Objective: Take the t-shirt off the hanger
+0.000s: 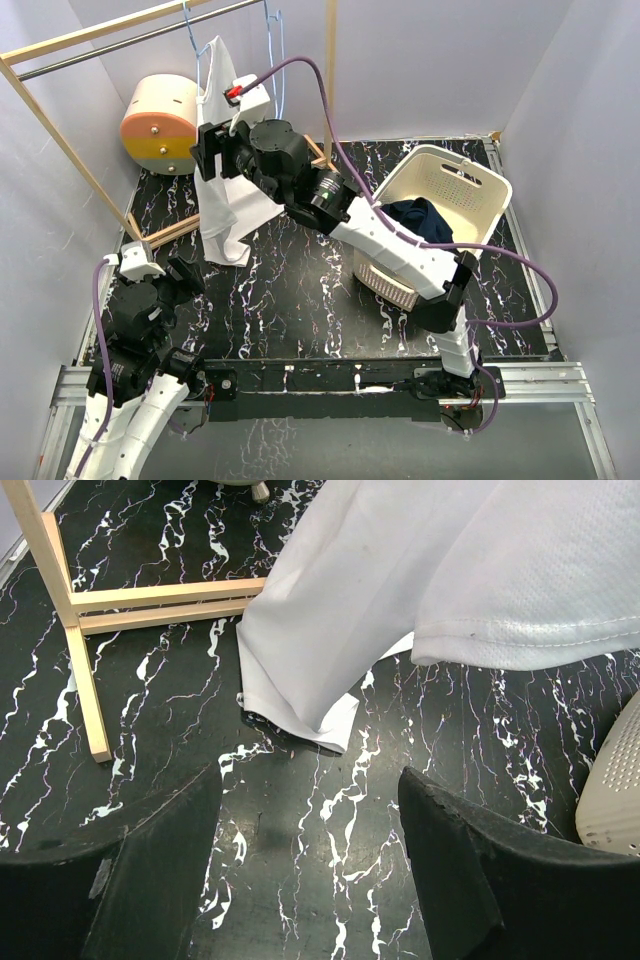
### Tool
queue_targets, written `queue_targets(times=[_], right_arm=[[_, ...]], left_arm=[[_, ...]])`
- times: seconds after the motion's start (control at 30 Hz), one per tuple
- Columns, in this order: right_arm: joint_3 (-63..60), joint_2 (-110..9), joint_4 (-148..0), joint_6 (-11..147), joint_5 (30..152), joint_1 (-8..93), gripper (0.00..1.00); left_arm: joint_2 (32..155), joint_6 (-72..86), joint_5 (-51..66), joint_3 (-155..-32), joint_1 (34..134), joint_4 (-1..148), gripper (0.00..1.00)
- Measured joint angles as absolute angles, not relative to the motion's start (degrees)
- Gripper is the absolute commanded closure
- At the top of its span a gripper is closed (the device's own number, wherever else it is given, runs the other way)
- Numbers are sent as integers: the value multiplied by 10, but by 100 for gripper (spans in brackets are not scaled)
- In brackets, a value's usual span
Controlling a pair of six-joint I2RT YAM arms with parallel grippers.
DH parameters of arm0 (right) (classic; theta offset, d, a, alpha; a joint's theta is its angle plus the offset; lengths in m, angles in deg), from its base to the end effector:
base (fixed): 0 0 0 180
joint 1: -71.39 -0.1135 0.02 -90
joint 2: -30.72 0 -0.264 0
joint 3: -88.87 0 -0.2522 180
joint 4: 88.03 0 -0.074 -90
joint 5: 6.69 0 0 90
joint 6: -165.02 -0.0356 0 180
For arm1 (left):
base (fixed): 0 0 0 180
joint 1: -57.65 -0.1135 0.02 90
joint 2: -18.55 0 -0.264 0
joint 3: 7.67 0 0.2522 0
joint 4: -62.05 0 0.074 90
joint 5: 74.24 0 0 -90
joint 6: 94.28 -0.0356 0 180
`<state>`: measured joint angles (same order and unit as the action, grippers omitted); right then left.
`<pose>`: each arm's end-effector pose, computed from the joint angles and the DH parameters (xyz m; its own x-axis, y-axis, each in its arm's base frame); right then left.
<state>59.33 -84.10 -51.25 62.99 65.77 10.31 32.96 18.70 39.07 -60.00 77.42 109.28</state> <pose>0.2240 0.3832 0.4979 -0.1530 0.1340 -0.9791 -0.6718 0.7126 0.2025 0.0693 -0.0099 0.3169 -0.1180 -0.3386 -0.9335 -0.1118 0.9386 -0.3263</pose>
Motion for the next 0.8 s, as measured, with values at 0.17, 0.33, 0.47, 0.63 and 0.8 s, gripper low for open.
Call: queue_targets(times=[0.17, 0.33, 0.47, 0.63, 0.8], right_arm=[[636, -874, -538, 630, 648, 102, 32], [643, -912, -550, 633, 620, 102, 34], [643, -937, -549, 645, 591, 102, 43], [625, -933, -564, 669, 535, 102, 51], [600, -912, -565, 679, 520, 117, 56]], left_arm=[[329, 187, 391, -600, 774, 1093, 31], [330, 187, 391, -600, 774, 1093, 31], [329, 187, 391, -600, 774, 1093, 31], [329, 187, 391, -600, 774, 1093, 31], [330, 187, 391, -600, 774, 1093, 31]])
